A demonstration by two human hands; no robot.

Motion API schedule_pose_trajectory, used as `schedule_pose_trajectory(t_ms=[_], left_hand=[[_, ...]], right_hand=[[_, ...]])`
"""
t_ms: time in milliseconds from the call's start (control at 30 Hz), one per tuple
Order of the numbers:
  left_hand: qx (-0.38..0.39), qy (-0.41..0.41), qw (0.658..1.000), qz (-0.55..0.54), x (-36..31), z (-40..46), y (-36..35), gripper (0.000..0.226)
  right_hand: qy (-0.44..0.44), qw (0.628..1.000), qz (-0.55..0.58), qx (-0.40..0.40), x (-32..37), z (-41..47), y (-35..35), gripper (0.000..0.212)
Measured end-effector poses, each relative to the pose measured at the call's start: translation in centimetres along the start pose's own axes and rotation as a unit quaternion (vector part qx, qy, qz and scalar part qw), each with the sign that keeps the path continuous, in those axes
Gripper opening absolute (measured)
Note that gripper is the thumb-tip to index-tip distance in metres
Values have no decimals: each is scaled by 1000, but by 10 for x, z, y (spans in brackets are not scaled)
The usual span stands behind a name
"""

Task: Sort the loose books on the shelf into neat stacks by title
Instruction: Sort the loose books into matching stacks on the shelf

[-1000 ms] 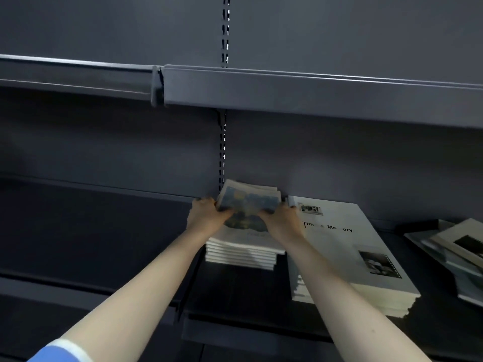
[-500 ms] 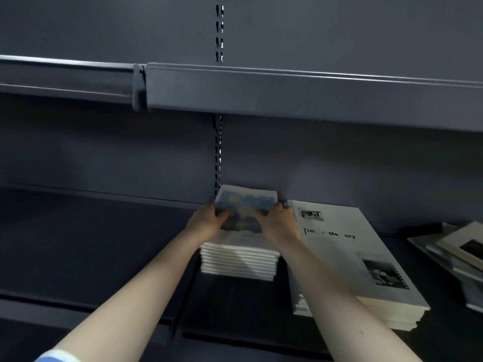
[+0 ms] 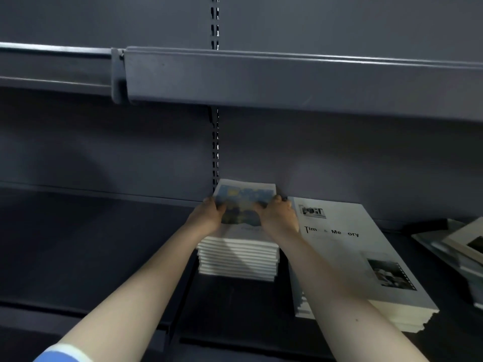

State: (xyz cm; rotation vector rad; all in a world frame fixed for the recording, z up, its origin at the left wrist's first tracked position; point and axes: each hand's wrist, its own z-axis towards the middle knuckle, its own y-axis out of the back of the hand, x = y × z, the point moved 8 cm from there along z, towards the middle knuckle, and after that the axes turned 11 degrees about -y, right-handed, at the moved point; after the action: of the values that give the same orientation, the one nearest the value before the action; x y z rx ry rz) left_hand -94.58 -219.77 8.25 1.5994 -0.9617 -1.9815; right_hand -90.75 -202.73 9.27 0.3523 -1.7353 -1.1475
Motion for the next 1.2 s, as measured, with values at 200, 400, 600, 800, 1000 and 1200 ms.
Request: schedule_pose_trajectory(t_ms=[200, 400, 600, 800, 1000, 1200], left_hand=[[-17, 3, 1000, 15, 0, -2, 1, 45], [-45, -8, 998, 48, -3, -8, 7, 42], [-59, -22, 985, 162, -16, -16, 15, 39], [-70, -23, 981, 179, -28, -27, 18, 46], [-68, -56, 982, 164, -49, -31, 14, 52], [-50, -84, 982, 162, -80, -38, 0, 62]], right_hand=[[5, 1000, 11, -11, -2, -1, 1, 65], [5, 1000, 6, -11, -2, -1, 1, 61], [19, 999, -30, 7, -1, -3, 1, 62], [43, 998, -37, 1, -8, -8, 6, 59], [55, 998, -33, 9, -6, -15, 11, 56], [63, 995, -63, -33, -25, -22, 40, 54]])
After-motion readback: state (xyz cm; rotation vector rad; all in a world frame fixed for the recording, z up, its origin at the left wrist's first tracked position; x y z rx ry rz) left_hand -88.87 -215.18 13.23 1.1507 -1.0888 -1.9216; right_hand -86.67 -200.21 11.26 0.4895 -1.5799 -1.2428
